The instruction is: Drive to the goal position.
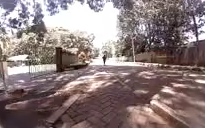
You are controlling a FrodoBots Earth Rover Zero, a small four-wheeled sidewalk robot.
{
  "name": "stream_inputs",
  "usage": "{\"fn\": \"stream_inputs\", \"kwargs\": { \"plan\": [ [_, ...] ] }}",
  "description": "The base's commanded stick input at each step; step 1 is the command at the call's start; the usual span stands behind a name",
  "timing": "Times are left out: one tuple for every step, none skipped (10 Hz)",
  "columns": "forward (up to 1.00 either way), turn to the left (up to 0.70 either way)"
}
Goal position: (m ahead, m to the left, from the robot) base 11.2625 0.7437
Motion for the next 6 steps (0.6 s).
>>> {"fn": "stream_inputs", "kwargs": {
  "plan": [
    [0.7, 0.0],
    [0.7, 0.0],
    [0.7, 0.0],
    [0.7, 0.0],
    [0.7, 0.0],
    [0.7, 0.0]
  ]
}}
